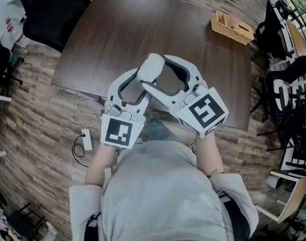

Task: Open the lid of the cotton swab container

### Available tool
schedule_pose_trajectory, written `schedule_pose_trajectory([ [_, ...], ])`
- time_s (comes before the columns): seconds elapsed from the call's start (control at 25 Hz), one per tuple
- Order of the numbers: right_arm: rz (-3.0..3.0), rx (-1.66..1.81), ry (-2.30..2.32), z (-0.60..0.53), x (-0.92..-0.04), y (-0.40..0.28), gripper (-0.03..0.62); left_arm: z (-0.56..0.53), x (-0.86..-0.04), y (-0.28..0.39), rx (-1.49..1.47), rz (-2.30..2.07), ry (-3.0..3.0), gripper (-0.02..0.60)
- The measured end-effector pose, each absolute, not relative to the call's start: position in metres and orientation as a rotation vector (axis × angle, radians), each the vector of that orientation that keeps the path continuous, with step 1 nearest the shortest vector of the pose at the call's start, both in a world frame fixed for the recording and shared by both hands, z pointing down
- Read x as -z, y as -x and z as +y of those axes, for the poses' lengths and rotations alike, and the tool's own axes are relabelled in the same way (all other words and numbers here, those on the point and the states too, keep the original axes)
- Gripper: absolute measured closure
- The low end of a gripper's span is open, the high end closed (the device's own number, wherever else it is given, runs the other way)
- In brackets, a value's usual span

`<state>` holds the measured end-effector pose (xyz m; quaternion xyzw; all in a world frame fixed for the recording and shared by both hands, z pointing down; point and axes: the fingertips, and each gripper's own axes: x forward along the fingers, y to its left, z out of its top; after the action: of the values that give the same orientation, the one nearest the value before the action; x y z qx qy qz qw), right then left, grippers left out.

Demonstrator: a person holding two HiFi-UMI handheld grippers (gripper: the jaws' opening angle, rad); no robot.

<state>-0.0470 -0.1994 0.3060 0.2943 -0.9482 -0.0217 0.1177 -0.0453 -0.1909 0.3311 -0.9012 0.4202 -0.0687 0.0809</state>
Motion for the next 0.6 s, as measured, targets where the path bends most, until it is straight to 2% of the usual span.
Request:
schedule_pose_trajectory([
  [0.6,-2.71,0.303,-0.877,-0.2,-0.29,0.055,0.31,-0.196,-0.323,0.049,0.226,1.246,2.675,0.394],
])
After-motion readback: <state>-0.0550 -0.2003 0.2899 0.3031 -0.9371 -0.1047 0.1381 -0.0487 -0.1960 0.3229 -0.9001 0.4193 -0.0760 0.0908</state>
